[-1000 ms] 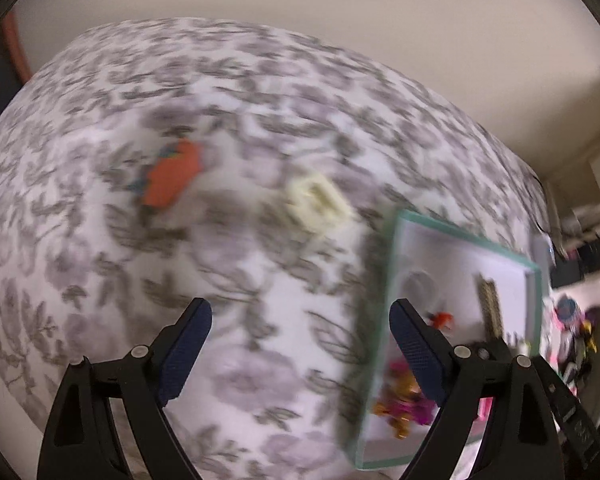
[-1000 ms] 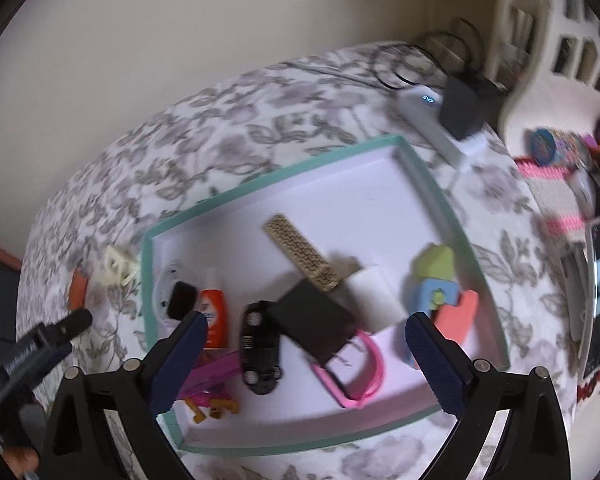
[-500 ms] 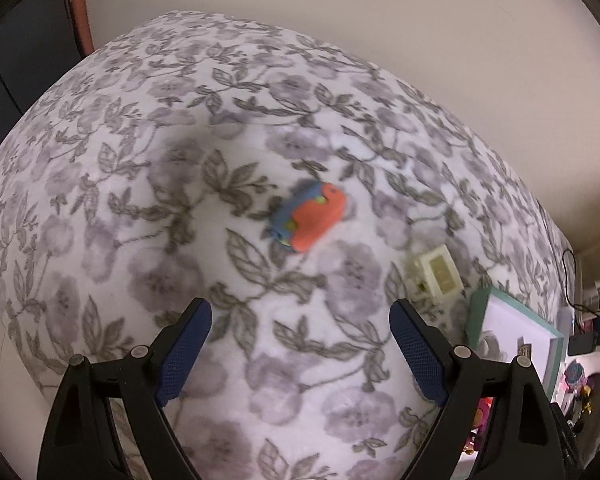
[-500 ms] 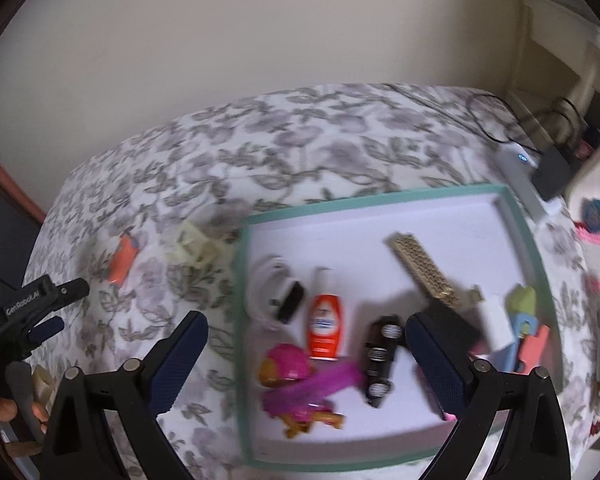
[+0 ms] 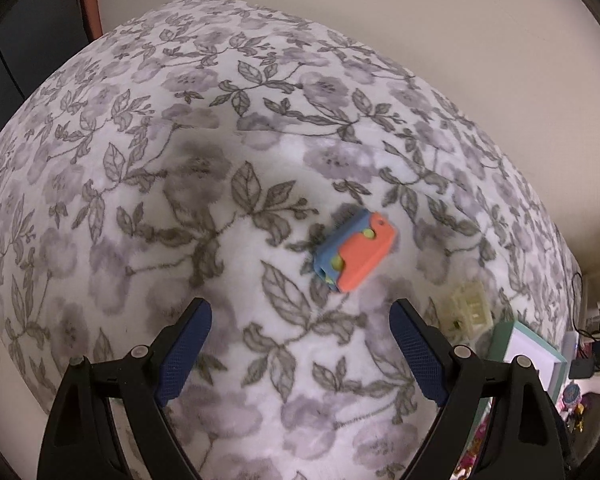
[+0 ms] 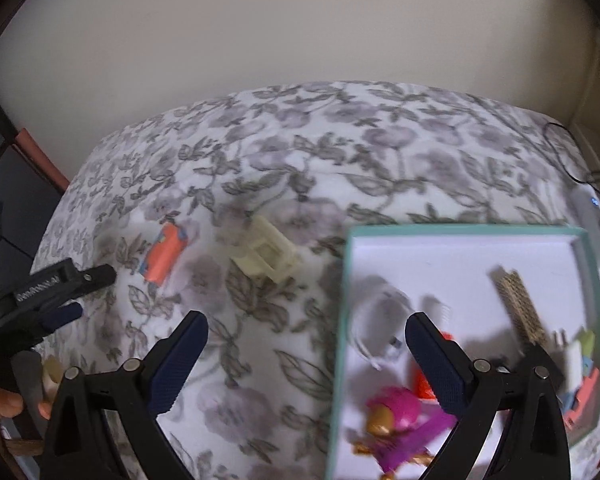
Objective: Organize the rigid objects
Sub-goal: 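Move both grippers back toward the orange-blue toy and cream hair clip, then grasp the orange-blue toy with the left gripper while the right grasps the cream hair clip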
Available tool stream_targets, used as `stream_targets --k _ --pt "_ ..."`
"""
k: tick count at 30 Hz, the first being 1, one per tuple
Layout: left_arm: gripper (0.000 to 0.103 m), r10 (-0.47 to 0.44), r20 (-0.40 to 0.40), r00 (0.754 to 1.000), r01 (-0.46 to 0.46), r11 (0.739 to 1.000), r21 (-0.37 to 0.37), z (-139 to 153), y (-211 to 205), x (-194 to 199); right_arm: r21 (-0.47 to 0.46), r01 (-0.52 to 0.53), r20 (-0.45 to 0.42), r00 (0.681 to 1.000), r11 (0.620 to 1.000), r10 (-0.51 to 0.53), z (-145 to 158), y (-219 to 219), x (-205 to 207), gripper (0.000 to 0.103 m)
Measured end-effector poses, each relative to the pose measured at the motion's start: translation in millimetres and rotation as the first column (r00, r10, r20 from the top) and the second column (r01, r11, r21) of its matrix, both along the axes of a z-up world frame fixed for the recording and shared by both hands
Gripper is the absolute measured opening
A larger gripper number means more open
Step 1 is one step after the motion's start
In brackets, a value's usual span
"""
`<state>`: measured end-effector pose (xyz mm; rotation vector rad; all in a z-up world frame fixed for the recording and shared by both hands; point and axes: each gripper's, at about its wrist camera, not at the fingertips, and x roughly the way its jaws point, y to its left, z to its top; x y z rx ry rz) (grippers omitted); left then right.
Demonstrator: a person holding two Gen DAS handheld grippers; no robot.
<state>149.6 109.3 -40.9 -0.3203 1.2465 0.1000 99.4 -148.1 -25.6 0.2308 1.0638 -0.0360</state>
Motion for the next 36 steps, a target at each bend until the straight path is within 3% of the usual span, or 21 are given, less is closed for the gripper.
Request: stream_targets --k 13,23,32,36 --pt "0.090 -0.084 -0.054 0.995 0.087 0.995 0.056 -33.0 -25.4 47.1 0.016 -0.060 -0.063 0.996 0.998 0.061 -46.4 18.6 56.9 0.096" --pt "0.088 -0.130 -0.090 0.987 0.135 0.989 0.056 -57.1 -36.2 63.4 -0.043 -0.096 -0.065 0.994 0.995 0.093 -63.2 29.1 73.7 0.090" --pt "0.086 -0.162 -0.089 0.983 0.170 0.981 0.092 -60.0 -42.2 70.0 -0.072 -0.108 -0.073 0.992 0.991 0.103 -73.8 33.9 80.2 0.082" --pt "0.077 -0.171 -0.092 0.981 0.182 0.975 0.125 -60.8 -50.6 72.0 -0.111 -0.118 -0.069 0.992 0.987 0.110 -74.7 37.3 78.8 0.076"
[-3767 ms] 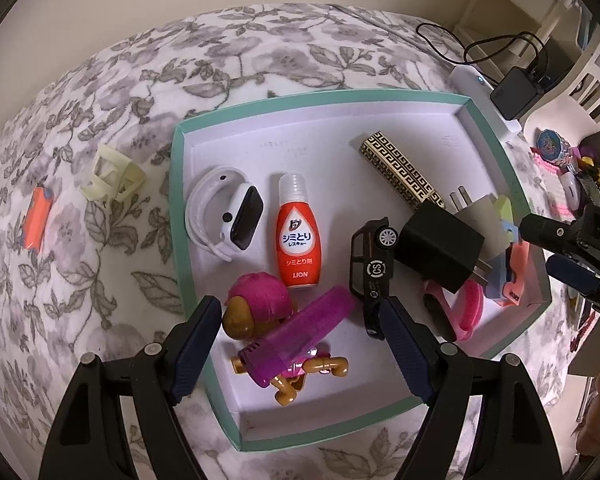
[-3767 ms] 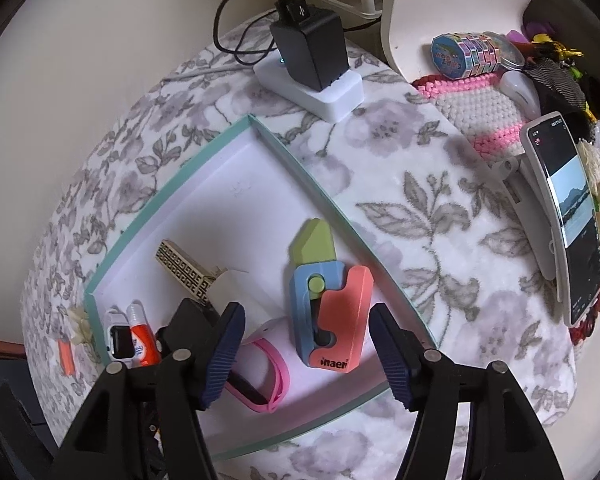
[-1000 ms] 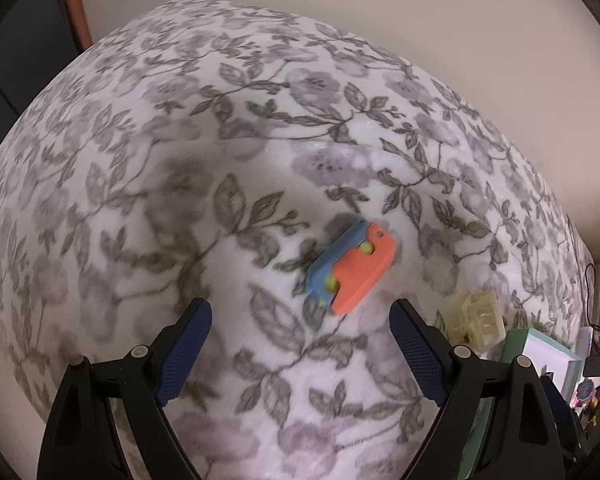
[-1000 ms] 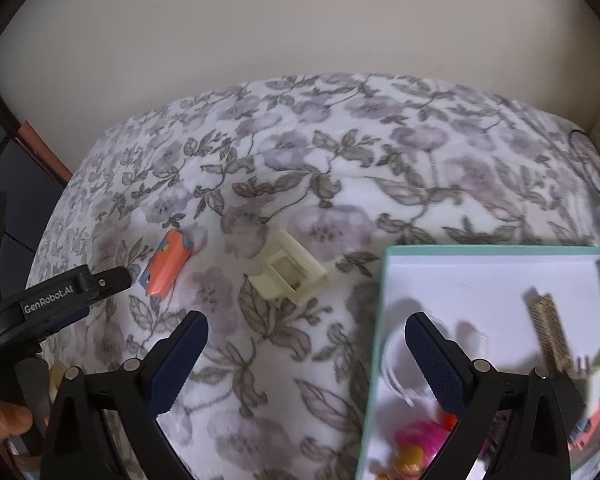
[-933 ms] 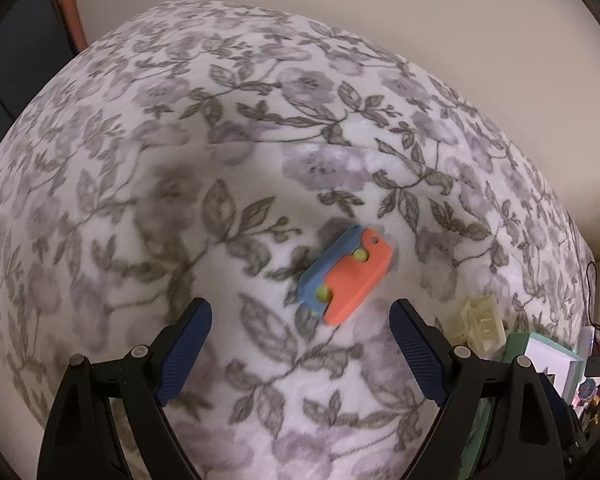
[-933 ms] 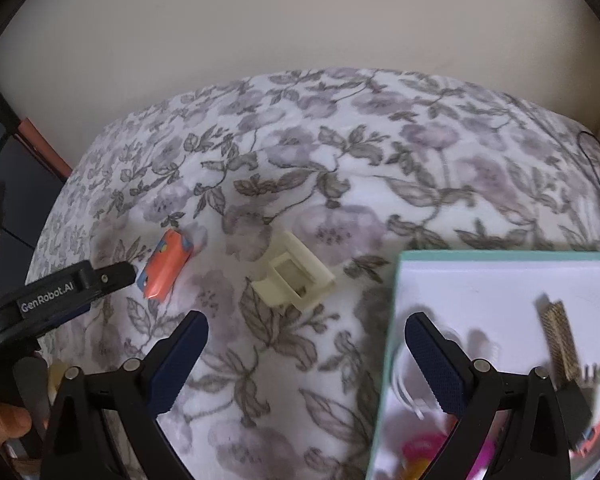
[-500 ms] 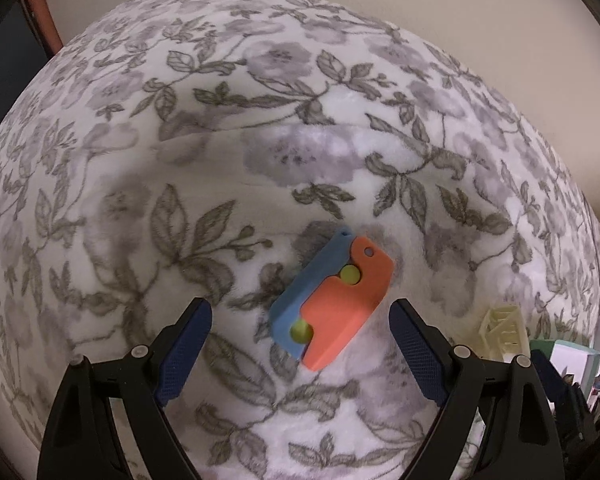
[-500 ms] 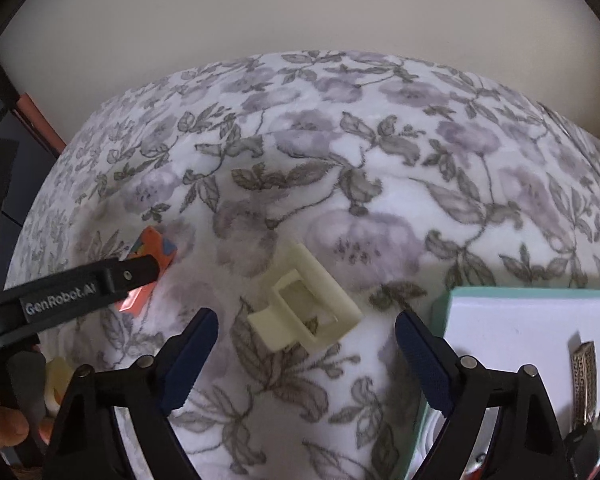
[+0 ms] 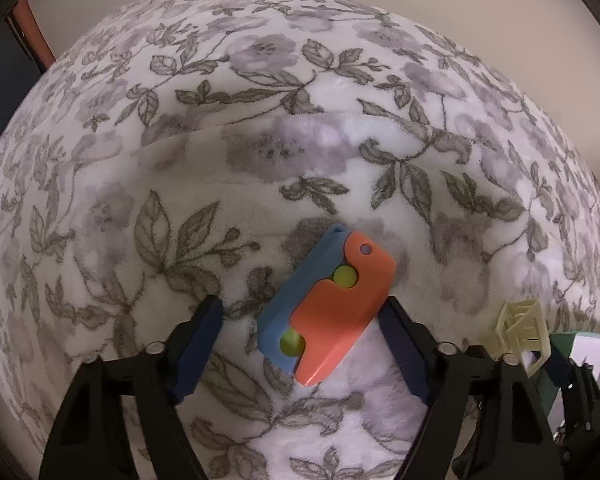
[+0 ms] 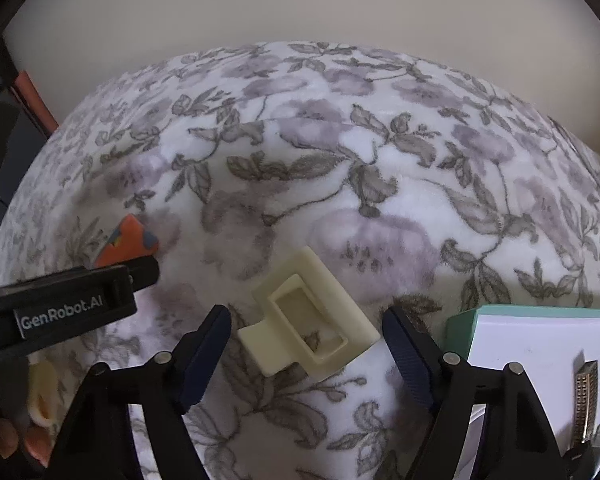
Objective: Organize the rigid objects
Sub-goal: 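Grasp the orange-blue toy with the left gripper while the right grasps the cream hair clip, then carry the orange-blue toy and cream hair clip over the tray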
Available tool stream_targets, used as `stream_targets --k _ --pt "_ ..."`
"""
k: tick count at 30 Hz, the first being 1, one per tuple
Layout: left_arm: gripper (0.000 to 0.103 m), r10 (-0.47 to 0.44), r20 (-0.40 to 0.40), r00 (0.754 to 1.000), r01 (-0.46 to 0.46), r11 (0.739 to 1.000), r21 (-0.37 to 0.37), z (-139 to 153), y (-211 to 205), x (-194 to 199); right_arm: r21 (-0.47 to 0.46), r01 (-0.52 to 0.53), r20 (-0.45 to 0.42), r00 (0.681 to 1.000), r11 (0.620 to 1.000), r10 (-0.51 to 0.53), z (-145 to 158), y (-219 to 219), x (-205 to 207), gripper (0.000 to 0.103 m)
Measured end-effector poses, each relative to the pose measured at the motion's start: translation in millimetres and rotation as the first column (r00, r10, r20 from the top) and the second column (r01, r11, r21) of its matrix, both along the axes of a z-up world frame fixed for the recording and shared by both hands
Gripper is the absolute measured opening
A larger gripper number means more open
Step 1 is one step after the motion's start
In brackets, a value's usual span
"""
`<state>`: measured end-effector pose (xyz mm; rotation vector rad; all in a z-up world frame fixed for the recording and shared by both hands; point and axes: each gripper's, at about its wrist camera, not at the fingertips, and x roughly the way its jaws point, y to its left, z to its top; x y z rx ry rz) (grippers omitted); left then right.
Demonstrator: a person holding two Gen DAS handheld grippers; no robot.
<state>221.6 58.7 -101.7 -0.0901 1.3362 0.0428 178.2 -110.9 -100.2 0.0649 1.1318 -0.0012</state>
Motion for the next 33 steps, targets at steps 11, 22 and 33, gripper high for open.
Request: stream_targets --k 11,22,33 --pt "0.052 -0.028 0.007 1.000 0.028 0.999 -0.019 9.0 -17.1 -3.2 -0.012 0.018 -0.003 1.000 1.000 -0.018 2.9 -4.7 -6.4 0.060" --pt "0.047 -0.032 0.030 0.999 0.034 0.996 -0.081 36.0 -19.5 -42.6 0.023 0.034 -0.001 0.999 0.999 -0.034 24.1 -7.0 -30.2 0.060" --pt "0.041 -0.033 0.077 0.997 0.041 0.993 -0.109 63.0 -6.3 -72.9 0.004 0.042 0.041 0.998 0.999 -0.042 63.9 -10.4 -61.9 0.060"
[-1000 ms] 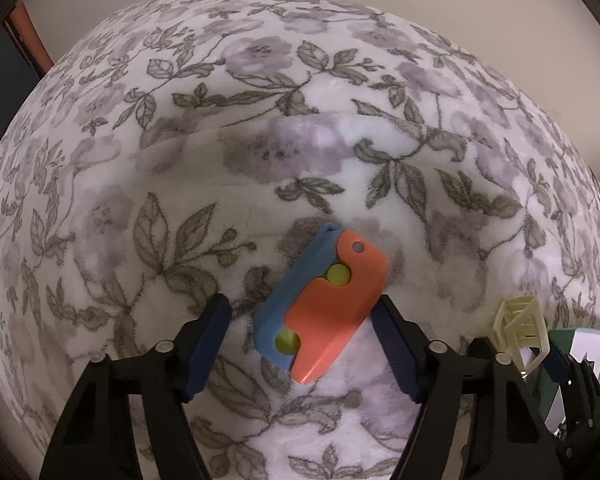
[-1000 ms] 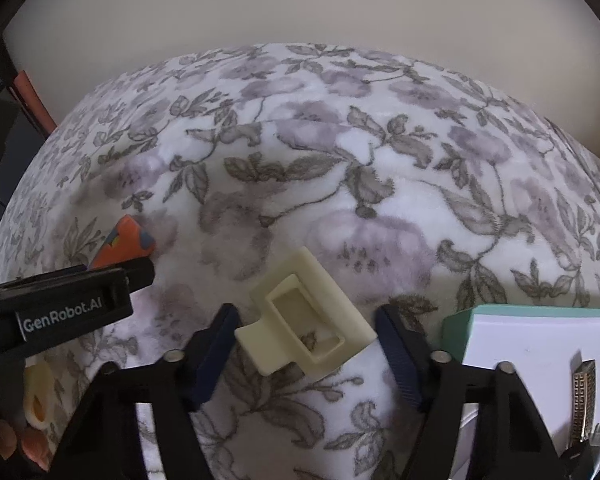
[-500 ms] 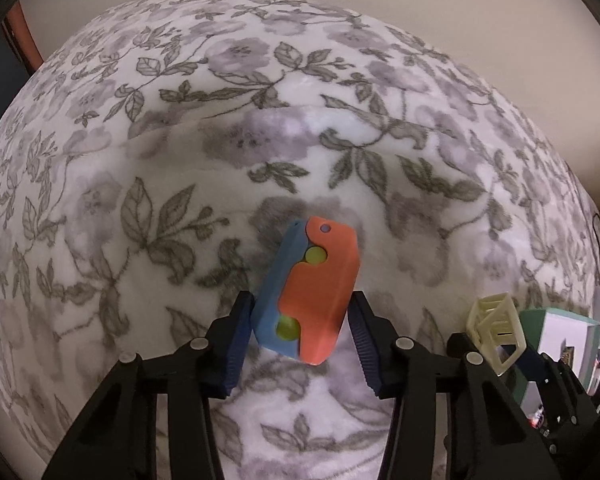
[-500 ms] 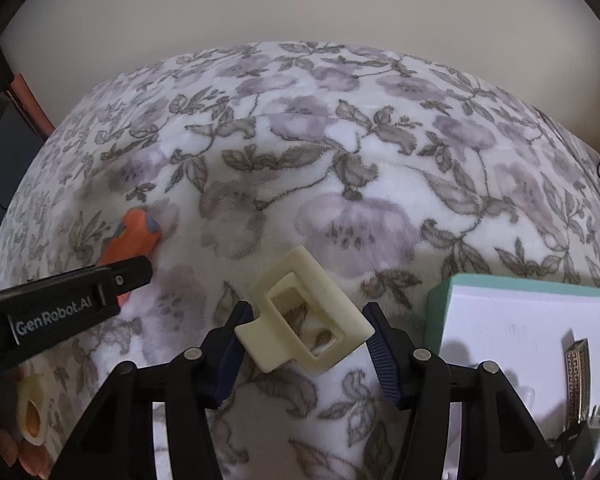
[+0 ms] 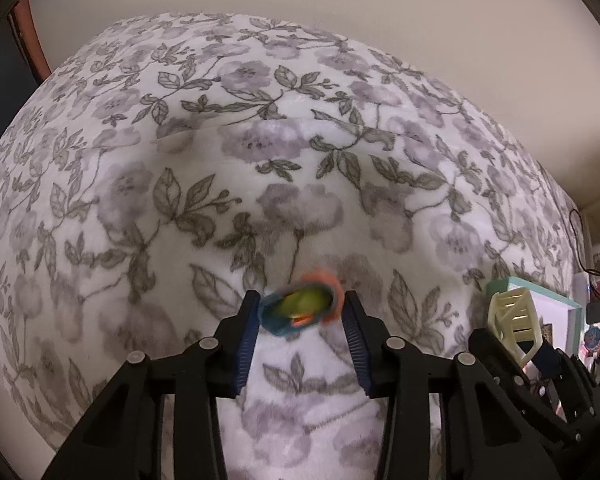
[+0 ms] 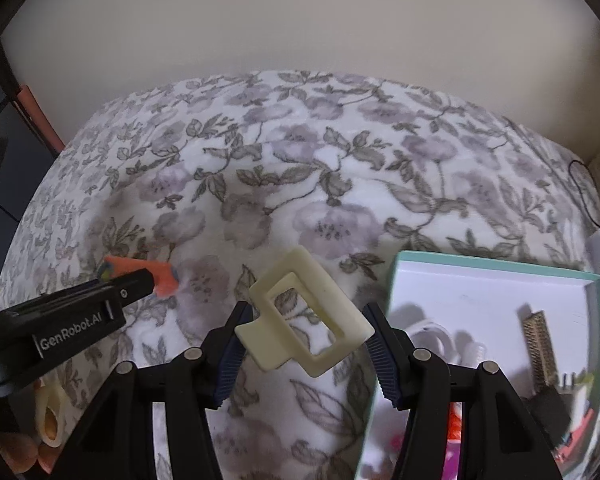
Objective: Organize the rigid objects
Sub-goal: 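Carry the orange-blue toy and cream hair clip over the tray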
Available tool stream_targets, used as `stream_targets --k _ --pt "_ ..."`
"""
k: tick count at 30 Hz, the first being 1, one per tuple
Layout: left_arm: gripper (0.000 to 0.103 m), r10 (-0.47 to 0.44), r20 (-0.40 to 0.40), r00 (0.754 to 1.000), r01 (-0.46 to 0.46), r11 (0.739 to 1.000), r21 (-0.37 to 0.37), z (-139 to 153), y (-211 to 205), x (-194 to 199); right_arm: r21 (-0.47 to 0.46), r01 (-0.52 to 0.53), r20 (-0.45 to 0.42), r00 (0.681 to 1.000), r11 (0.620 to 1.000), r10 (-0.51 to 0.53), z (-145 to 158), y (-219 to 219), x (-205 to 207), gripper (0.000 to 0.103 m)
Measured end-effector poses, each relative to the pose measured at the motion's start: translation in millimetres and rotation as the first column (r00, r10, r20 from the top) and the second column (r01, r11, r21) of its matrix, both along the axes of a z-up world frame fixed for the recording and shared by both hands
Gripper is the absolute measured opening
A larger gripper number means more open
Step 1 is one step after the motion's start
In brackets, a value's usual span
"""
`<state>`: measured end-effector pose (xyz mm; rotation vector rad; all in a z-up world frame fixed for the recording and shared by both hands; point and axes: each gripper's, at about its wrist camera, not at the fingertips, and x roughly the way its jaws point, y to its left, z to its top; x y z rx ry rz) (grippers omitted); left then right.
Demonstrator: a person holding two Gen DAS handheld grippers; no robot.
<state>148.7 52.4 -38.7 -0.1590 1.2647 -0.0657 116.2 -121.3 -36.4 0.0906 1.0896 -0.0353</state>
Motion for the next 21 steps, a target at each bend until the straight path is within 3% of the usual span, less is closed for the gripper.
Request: stream_targets --k 3,5,12,21 --pt "0.035 -0.007 0.016 1.000 0.008 1.000 -0.018 5.9 -0.8 -4.6 0.000 0.010 0.010 1.000 1.000 -0.010 9.9 -3.5 -13.3 0.060" --pt "0.021 -0.014 0.030 0.999 0.015 0.999 -0.029 8.6 -3.2 -6.8 0.002 0.017 0.015 1.000 1.000 -0.017 13.7 -6.2 -21.2 0.060" --pt "0.020 -0.049 0.060 0.997 0.051 0.998 -0.032 24.0 -12.2 -30.2 0.042 0.058 0.028 0.998 0.997 -0.059 28.4 -21.7 -50.8 0.060" --pt "0.020 -0.021 0.013 1.000 0.022 0.998 -0.058 4.4 -4.3 -37.3 0.074 0.079 0.031 0.996 0.994 -0.081 37.1 -30.9 -70.1 0.059"
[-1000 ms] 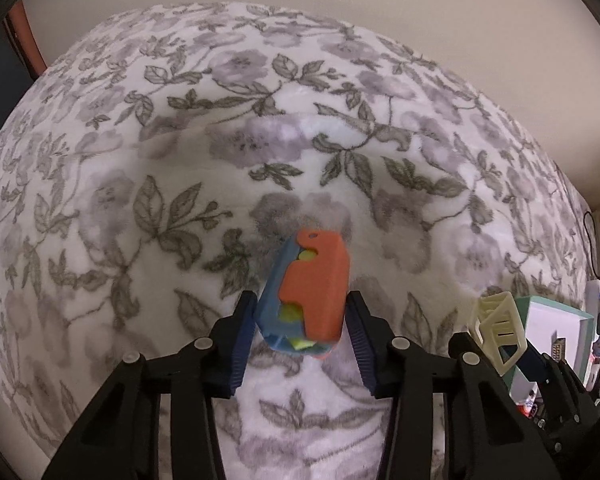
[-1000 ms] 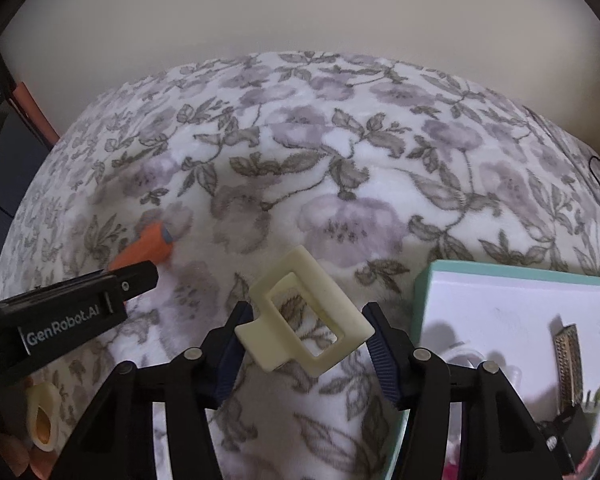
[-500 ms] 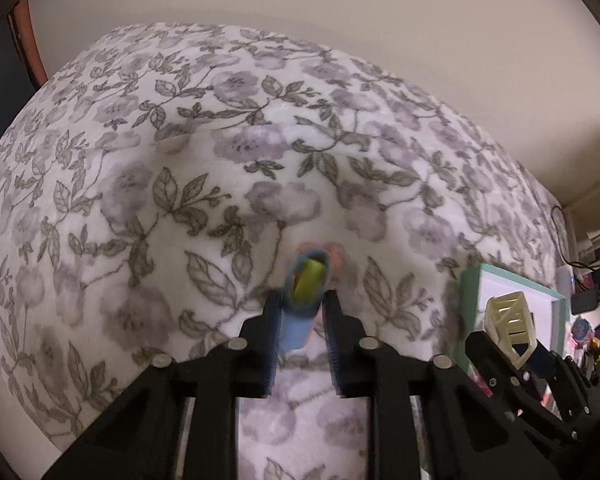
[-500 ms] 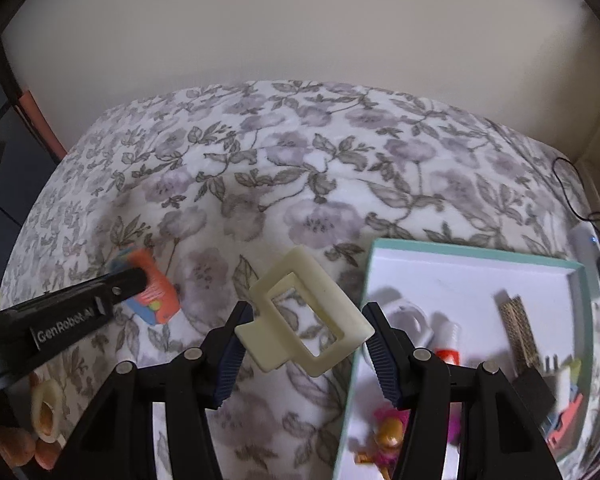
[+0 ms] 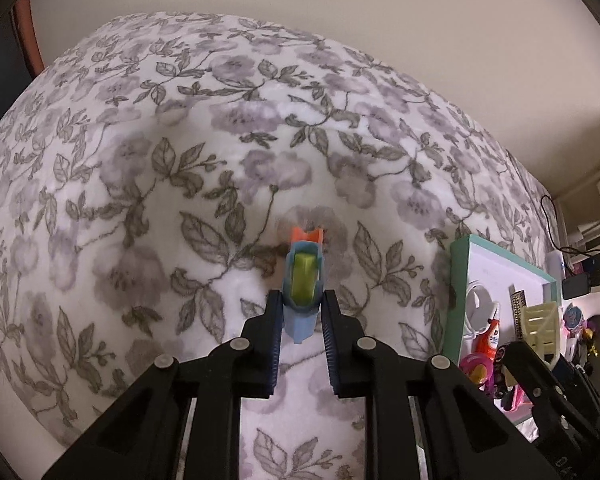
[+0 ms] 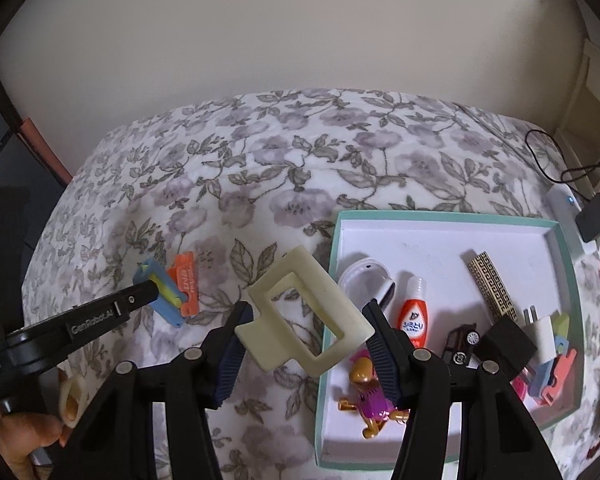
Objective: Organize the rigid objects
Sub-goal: 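Carry the orange-blue toy and cream hair clip over the tray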
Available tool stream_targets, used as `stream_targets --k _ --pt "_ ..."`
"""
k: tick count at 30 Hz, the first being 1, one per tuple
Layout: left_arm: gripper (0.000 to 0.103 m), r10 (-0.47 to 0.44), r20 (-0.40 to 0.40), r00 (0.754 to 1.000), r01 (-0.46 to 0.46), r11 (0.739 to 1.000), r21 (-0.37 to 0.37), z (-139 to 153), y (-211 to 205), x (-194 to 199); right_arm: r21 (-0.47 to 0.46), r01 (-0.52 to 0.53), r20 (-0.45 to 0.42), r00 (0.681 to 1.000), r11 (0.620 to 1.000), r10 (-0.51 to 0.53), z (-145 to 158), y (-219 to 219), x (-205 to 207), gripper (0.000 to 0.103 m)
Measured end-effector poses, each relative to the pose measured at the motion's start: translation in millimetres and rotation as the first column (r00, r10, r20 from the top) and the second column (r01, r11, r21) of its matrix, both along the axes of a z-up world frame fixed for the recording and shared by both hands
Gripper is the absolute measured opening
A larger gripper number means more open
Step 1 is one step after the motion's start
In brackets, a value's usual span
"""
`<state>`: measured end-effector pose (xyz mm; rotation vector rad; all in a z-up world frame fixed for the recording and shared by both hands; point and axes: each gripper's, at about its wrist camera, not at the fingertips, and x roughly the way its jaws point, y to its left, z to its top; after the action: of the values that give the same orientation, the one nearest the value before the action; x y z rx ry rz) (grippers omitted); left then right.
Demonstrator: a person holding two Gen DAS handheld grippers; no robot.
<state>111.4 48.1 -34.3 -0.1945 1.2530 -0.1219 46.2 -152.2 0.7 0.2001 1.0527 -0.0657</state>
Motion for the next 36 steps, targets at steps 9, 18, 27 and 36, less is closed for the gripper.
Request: stream_targets --k 9,18,27,36 --pt "0.020 -0.036 0.009 0.999 0.036 0.998 0.053 -15.1 -14.8 11.5 0.016 -0.001 -0.011 1.000 1.000 0.001 -1.6 -2.5 -6.1 0.059" --pt "0.022 -0.041 -0.044 0.998 0.043 0.997 0.059 -42.0 -18.9 23.0 0.007 -0.005 -0.026 1.000 1.000 0.005 -7.4 -1.9 -2.9 0.059" --pt "0.023 -0.084 -0.044 0.995 0.089 0.988 0.127 -60.5 -30.6 29.2 0.013 0.002 -0.043 0.999 1.000 -0.001 -13.2 -5.5 -0.9 0.059" --pt "0.022 -0.064 -0.070 0.995 0.071 0.993 0.097 -57.7 -27.6 26.7 0.021 0.011 -0.044 0.999 1.000 -0.010 -13.3 -8.5 -3.0 0.059"
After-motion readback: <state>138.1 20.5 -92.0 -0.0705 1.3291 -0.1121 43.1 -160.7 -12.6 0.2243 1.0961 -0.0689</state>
